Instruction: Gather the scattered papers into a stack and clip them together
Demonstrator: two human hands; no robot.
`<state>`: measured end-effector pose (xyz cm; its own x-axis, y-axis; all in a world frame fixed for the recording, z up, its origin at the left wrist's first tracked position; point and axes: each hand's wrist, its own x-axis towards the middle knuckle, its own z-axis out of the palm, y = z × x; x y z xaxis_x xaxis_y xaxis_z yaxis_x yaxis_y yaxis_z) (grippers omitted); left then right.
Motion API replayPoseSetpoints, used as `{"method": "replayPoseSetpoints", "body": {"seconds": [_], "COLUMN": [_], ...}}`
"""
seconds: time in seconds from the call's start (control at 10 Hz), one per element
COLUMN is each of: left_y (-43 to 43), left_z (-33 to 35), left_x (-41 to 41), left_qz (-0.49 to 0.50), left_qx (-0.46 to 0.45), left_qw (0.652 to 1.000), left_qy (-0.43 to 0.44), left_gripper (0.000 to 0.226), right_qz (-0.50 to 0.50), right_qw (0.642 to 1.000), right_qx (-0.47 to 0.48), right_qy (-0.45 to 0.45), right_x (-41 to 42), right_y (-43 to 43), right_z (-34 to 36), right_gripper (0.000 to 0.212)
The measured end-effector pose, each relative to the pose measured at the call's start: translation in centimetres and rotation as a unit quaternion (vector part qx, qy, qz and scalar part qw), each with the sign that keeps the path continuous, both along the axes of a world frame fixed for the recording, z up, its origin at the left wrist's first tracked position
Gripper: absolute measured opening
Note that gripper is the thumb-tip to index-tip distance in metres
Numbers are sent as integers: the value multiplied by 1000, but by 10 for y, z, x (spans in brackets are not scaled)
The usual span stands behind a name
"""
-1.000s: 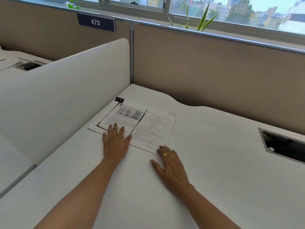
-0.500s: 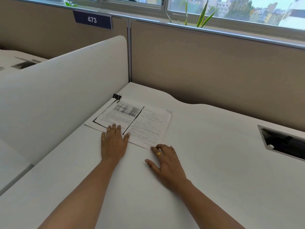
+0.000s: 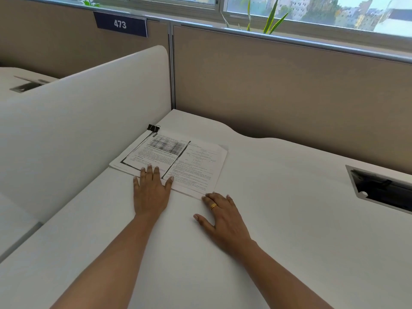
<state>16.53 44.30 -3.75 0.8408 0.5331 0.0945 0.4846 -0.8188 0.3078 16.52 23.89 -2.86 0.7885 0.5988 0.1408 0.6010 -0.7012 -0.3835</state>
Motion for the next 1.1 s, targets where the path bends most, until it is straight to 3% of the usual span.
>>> {"method": "replayPoseSetpoints", "body": {"seconds": [0.4, 0.8, 1.1], "left_y": [-1, -3, -38], "left_z": [1, 1, 0], "left_x": [-1, -5, -26], "left_qz": [10, 2, -11], "left_qx": [4, -2, -22], "left_qw": [1000, 1000, 1000], "left_qy": [-3, -13, -6], "left_gripper": [67, 66, 68], "right_qz": [22, 15, -42], "right_qw": [998, 999, 995], "right_qx": [-48, -26, -28], "right_qy": [38, 28, 82], "right_x": [2, -2, -18], "right_y": [0, -1, -25], "right_z": [0, 1, 3], "right_gripper": [84, 86, 93]}}
